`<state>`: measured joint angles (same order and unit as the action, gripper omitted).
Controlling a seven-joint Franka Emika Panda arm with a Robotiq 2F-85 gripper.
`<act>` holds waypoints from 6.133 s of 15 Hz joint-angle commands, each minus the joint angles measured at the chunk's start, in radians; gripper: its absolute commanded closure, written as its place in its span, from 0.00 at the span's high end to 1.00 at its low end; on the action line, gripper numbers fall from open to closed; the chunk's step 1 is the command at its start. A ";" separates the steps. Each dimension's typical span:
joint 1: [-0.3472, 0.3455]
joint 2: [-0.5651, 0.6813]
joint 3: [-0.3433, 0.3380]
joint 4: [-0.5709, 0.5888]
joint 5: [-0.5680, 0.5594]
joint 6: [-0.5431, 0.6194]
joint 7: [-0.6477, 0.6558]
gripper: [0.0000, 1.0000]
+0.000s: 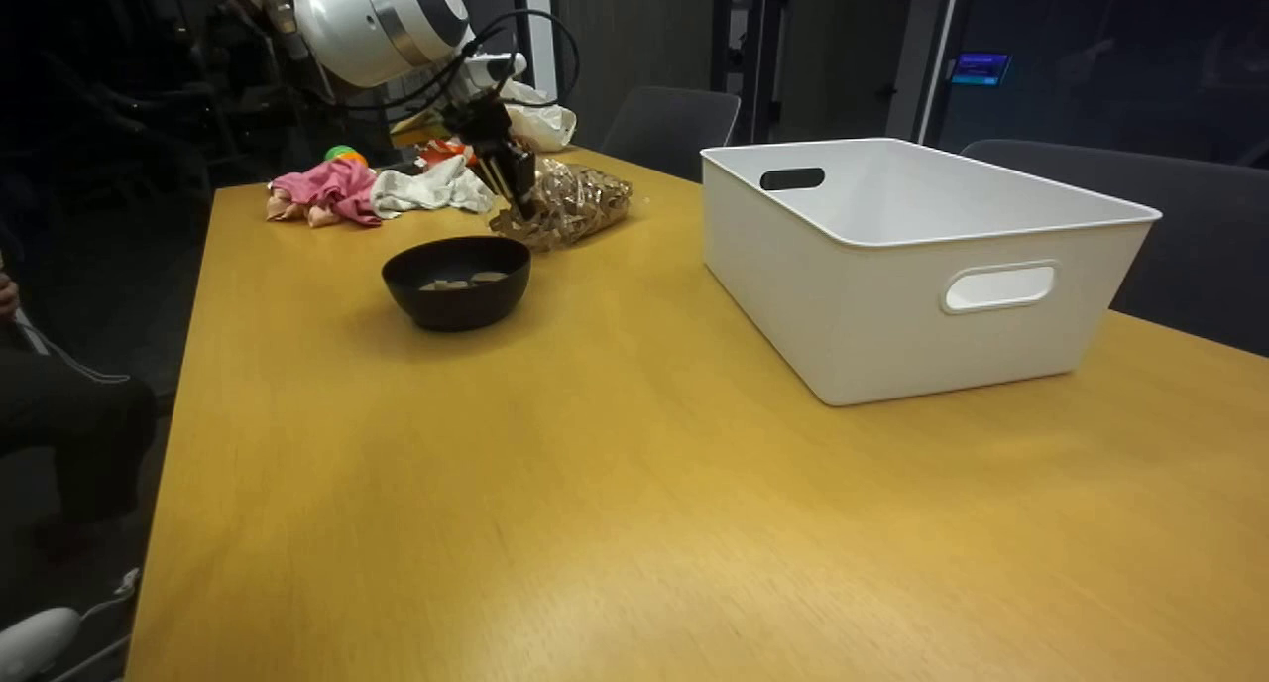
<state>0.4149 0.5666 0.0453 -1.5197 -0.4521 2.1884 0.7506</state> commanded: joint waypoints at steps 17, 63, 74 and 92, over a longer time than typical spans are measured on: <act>0.081 0.085 -0.078 0.137 -0.010 0.030 0.025 0.99; -0.148 -0.318 0.050 -0.584 0.425 0.144 -0.051 0.33; -0.143 -0.371 0.043 -0.600 0.374 0.117 -0.027 0.07; -0.163 -0.526 0.076 -0.553 0.094 0.047 0.068 0.07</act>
<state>0.2649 0.0644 0.0944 -2.0984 -0.3084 2.2629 0.7948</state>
